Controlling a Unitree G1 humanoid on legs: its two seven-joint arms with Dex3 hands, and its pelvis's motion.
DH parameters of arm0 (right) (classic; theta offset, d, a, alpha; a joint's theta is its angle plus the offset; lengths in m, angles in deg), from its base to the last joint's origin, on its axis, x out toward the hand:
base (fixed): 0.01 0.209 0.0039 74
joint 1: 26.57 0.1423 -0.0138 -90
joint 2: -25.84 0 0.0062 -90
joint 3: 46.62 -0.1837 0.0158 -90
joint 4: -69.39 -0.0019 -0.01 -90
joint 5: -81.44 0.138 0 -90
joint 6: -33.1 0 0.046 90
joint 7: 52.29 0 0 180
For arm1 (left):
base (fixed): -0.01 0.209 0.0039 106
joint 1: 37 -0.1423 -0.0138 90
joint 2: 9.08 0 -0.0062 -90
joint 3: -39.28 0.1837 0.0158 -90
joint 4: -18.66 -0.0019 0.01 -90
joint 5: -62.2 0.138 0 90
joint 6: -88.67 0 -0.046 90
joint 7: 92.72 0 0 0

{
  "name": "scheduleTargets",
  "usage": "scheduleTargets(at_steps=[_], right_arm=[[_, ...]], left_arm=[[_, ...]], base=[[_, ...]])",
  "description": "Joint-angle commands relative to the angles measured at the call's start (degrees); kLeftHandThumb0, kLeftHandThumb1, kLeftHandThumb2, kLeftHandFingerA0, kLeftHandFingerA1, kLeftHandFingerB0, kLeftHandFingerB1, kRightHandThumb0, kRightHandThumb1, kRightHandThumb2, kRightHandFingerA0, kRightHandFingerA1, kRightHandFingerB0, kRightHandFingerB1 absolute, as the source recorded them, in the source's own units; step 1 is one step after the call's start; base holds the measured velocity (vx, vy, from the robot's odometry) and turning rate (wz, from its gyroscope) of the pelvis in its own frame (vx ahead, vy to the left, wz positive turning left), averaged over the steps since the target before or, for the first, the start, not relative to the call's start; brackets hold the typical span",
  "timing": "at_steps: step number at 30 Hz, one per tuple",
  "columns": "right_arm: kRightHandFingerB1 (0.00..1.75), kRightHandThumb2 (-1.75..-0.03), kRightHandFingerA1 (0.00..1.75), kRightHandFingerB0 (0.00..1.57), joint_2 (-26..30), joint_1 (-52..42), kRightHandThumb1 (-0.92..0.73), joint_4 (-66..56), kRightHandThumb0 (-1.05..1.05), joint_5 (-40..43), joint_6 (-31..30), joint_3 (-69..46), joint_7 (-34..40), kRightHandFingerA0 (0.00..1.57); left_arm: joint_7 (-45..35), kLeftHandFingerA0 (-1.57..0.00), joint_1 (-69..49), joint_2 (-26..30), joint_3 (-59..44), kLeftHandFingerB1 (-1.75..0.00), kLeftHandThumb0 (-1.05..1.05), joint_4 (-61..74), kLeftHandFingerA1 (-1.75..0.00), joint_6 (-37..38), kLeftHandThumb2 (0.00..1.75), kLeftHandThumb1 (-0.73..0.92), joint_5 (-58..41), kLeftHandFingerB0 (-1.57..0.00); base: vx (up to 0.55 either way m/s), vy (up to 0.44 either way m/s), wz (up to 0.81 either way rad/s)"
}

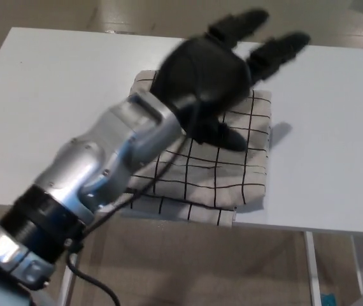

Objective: Use the left hand to fold a white towel with checkered patterns in half.

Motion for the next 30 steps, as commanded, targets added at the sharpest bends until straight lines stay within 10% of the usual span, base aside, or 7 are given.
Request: scheduleTargets(at_steps=[1,12,14,18,19,28,30], right_arm=[[0.5,-0.61,0.7,0.55,-0.3,-2.4,-0.73,3.1,-0.33,2.0,2.0,-0.6,-1.5,0.56],[0.48,-0.61,0.6,0.54,0.4,-5.7,-0.73,-1.6,-0.4,3.8,-2.4,-1.4,-2.6,0.54],[0.61,-0.98,0.68,0.44,0.4,-6.1,-0.57,-2.4,-0.39,4.4,-2.9,-1.7,-2.9,0.51],[0.49,-0.61,0.5,0.54,0.1,-6.1,-0.73,-5.0,-0.39,5.7,-4.9,-2.3,-2.8,0.47],[0.49,-0.61,0.5,0.55,0.0,-5.9,-0.73,-5.7,-0.37,6.1,-5.5,-2.6,-2.6,0.47],[0.5,-0.61,0.52,0.54,0.9,-4.8,-0.74,-6.1,-0.31,6.5,-5.7,-3.9,-2.3,0.47],[0.5,-0.61,0.57,0.53,0.9,-5.9,-0.74,-5.6,-0.3,7.4,-5.1,-4.3,-3.4,0.47]], left_arm=[[-26.0,0.0,-7.5,13.0,-24.8,-0.24,-0.93,31.2,-0.05,-8.9,0.61,0.58,-39.3,0.0],[-33.4,-0.03,-39.0,22.2,-51.5,-0.33,-0.77,50.5,-0.13,-2.1,0.9,0.47,-62.0,-0.04],[-34.2,-0.06,-43.3,21.8,-53.7,-0.36,-0.77,52.1,-0.14,-1.2,0.89,0.47,-64.4,-0.07],[-39.7,-0.1,-55.9,20.9,-60.2,-0.31,-0.81,54.8,-0.22,0.1,0.59,0.57,-73.1,-0.19],[-41.8,0.0,-60.6,20.3,-62.2,-0.46,-0.37,55.3,-0.49,0.8,0.89,0.26,-75.7,0.0],[-50.3,-0.3,-82.6,16.1,-61.8,-0.32,-0.76,51.3,-0.31,10.3,0.64,0.76,-82.7,-0.36],[-54.6,-0.28,-88.5,14.3,-60.7,-0.45,-0.85,48.6,-0.44,11.3,1.01,0.68,-85.2,-0.33]], base=[[0.0,0.0,0.0],[0.0,0.0,0.0],[0.0,0.0,0.0],[0.0,0.0,0.0],[0.0,0.0,0.0],[0.0,0.0,0.0],[0.0,0.0,0.0]])
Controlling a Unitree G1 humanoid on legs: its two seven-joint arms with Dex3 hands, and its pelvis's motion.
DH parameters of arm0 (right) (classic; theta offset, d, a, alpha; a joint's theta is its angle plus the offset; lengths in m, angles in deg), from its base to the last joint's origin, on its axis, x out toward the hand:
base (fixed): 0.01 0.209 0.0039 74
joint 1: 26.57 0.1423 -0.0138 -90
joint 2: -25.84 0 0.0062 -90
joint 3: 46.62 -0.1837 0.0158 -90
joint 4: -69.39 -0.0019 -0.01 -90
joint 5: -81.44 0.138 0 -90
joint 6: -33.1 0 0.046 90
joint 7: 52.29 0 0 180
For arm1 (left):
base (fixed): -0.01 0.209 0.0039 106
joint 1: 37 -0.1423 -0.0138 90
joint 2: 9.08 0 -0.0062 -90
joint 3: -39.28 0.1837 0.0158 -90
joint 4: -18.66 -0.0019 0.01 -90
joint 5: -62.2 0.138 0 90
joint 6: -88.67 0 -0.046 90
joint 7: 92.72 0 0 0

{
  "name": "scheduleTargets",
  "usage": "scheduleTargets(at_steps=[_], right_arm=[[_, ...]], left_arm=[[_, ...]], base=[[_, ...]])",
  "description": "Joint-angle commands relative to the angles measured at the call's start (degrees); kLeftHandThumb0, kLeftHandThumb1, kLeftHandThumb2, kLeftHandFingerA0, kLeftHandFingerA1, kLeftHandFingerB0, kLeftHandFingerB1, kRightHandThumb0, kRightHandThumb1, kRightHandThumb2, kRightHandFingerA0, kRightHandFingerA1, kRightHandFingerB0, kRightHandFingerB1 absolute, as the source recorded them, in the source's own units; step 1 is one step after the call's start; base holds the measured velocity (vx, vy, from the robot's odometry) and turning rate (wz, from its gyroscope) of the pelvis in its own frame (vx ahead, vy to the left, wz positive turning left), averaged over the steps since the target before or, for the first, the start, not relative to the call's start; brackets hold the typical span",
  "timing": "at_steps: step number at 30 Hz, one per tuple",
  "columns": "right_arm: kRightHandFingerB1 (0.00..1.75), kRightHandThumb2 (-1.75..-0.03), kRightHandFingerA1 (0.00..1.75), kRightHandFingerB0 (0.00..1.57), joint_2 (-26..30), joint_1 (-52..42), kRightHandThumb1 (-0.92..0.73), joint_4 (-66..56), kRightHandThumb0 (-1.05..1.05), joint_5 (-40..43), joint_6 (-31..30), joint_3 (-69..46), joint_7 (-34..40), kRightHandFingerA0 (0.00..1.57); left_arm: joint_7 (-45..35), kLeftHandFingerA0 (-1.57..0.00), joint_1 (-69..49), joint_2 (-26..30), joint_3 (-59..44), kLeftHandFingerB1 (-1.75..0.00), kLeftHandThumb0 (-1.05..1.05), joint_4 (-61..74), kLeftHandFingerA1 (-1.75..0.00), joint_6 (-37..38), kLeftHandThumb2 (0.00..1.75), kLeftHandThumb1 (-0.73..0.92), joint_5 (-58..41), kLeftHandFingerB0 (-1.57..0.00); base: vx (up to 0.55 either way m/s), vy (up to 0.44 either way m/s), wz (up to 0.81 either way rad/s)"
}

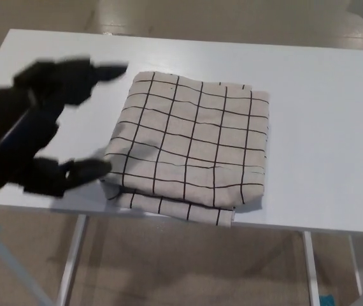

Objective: Use the left hand to fold a white towel with checkered patterns in half.

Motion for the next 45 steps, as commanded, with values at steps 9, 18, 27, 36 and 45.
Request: scheduleTargets(at_steps=[9,18,27,36,45], right_arm=[[0.51,-0.61,0.53,0.54,1.0,-3.6,-0.74,-3.8,-0.29,6.7,-4.8,-3.9,-3.7,0.46],[0.51,-0.61,0.63,0.53,0.1,-5.1,-0.74,-4.4,-0.29,7.2,-6.5,-3.6,-4.9,0.47],[0.51,-0.62,0.69,0.53,-0.5,-4.6,-0.76,-5.8,-0.31,7.3,-8.8,-4.0,-4.3,0.48],[0.51,-0.61,0.57,0.53,-2.9,-3.5,-0.73,-1.1,-0.33,2.0,-3.3,-0.1,-3.0,0.49],[0.52,-0.61,0.58,0.53,-1.1,1.1,-0.73,4.4,-0.37,3.2,-1.3,-1.9,-3.2,0.48]], left_arm=[[-44.2,-0.55,-55.7,-3.1,-17.9,-0.45,-0.77,7.1,-0.55,10.3,1.03,0.65,-56.4,-0.38],[-32.6,-0.63,-47.2,-5.4,-10.5,-0.38,-0.79,-21.2,-0.4,15.9,0.63,0.74,-34.8,-0.58],[-10.6,-0.3,-33.8,-7.4,-5.9,-0.48,-0.79,-51.2,-0.45,15.8,0.89,0.51,-14.1,-0.43],[-5.5,-0.51,-19.5,-13.4,-7.2,-0.37,-0.73,-67.9,-0.4,8.0,0.58,0.56,-18.1,-0.5],[-3.9,-0.54,-14.5,-14.7,-6.6,-0.38,-0.78,-74.4,-0.39,10.5,0.59,0.58,-17.9,-0.54]], base=[[0.0,0.0,0.0],[0.0,0.0,0.0],[0.0,0.0,0.0],[0.0,0.0,0.0],[0.0,0.0,0.0]])
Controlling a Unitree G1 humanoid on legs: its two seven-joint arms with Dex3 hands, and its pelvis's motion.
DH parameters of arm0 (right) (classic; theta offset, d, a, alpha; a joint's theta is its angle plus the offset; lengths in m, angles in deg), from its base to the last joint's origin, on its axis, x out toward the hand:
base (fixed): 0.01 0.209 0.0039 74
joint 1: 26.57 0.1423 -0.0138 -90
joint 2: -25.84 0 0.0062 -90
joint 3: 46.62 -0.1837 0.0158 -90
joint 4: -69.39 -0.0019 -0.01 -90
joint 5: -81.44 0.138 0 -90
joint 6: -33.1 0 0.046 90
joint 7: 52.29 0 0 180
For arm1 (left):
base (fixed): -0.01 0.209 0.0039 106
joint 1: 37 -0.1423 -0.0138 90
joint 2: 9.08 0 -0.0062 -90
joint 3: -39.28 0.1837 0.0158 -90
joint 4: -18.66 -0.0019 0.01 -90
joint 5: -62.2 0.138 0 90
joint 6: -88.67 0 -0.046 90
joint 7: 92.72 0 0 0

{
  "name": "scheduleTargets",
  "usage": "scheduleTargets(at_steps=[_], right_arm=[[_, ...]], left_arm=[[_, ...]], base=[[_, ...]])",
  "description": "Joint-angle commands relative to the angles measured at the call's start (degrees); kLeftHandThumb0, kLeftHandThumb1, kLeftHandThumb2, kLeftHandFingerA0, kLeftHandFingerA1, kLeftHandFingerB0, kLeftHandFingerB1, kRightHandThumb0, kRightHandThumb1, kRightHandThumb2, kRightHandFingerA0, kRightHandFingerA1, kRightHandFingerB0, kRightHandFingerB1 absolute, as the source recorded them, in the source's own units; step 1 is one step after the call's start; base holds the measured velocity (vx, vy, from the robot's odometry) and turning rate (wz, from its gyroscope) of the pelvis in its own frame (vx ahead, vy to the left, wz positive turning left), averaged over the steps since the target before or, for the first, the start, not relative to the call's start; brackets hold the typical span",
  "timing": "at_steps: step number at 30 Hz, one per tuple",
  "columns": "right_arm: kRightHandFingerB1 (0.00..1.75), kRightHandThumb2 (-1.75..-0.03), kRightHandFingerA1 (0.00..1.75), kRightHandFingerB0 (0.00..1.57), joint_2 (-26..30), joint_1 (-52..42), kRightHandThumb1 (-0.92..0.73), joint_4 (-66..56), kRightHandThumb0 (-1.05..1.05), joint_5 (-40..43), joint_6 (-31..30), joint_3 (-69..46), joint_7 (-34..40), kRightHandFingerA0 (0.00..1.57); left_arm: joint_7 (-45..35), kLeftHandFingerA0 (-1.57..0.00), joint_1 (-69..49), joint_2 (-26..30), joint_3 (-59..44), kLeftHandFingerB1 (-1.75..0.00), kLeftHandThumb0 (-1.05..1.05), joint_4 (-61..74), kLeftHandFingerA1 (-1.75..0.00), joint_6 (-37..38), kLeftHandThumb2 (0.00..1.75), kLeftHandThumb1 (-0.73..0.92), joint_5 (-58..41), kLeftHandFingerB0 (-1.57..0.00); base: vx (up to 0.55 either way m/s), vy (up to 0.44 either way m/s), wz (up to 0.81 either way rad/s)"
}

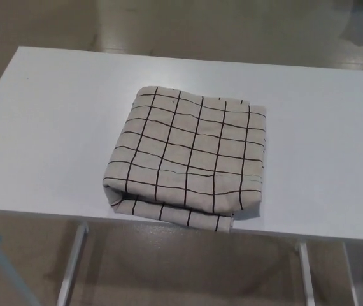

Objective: Use the left hand to fold a white towel with checkered patterns in half.

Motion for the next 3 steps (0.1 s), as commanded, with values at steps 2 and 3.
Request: scheduleTargets(at_steps=[2,3], right_arm=[[0.52,-0.61,0.59,0.53,0.3,1.4,-0.73,4.4,-0.37,1.6,2.3,-0.6,-1.0,0.48],[0.52,-0.61,0.61,0.54,0.2,1.5,-0.73,4.5,-0.37,1.7,2.4,-0.7,-1.1,0.49]], left_arm=[[7.7,-0.54,6.3,-3.3,-0.5,-0.38,-0.78,-12.3,-0.39,2.8,0.59,0.58,0.4,-0.54],[8.0,-0.54,6.3,-3.4,-0.6,-0.39,-0.79,-12.5,-0.39,3.1,0.59,0.58,0.4,-0.55]], base=[[0.0,0.0,0.0],[0.0,0.0,0.0]])
